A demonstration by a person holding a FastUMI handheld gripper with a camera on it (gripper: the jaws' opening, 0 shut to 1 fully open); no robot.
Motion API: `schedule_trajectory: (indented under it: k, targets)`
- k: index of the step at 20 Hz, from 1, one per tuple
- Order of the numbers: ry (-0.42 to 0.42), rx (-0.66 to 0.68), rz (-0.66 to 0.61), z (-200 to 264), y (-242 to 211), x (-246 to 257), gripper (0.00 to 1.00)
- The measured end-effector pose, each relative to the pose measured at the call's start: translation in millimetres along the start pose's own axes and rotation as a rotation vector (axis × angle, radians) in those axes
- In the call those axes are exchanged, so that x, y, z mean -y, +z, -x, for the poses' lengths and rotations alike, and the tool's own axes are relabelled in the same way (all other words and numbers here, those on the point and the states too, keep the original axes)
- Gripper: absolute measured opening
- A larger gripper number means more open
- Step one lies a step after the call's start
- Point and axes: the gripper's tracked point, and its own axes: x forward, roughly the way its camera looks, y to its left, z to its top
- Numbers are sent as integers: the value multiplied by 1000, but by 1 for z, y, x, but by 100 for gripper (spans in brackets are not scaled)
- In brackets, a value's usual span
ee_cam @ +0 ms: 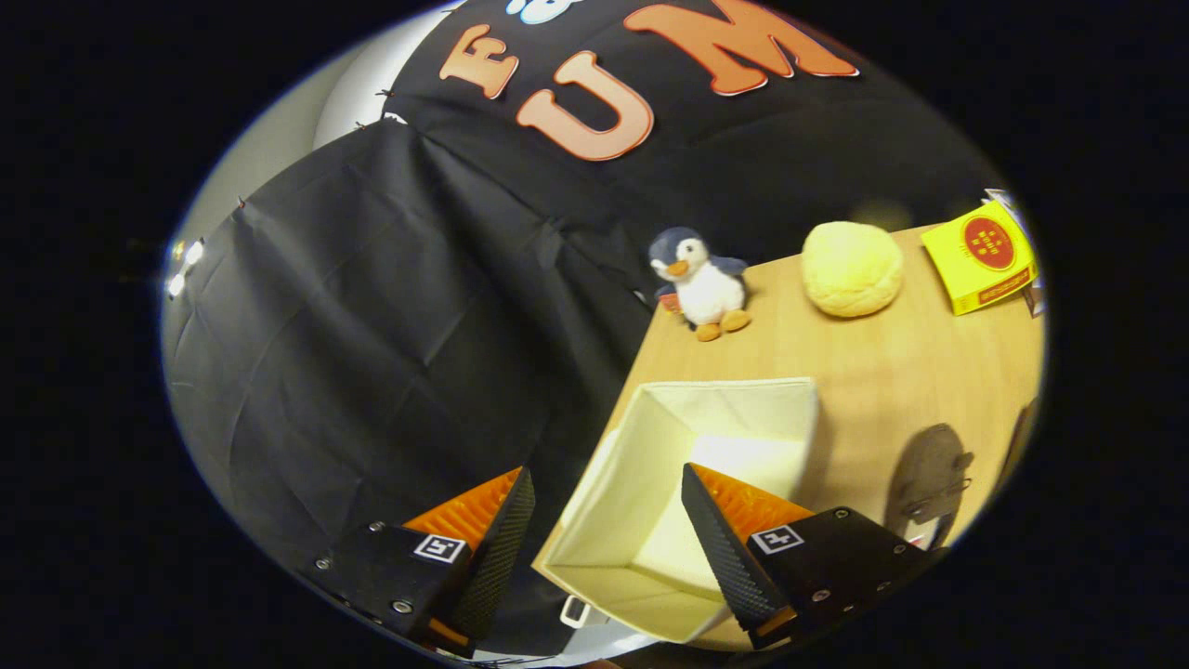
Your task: Open the storage box then place both shoes into the box .Put the left shoe in first, then the right shoe, with the right side of both shoes facing outward in a uniform manner.
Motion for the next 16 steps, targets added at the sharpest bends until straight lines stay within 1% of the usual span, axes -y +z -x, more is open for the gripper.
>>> schedule_trajectory:
  k: [4,8,10,13,16]
  targets:
    - [-180,42,53,39,-9,82,96]
    - [-336,14,105,63,-34,155,96]
    - [-392,-11,123,80,-51,187,96]
    - [-443,-59,132,88,-77,222,96]
    - [-484,-107,160,86,-93,255,90]
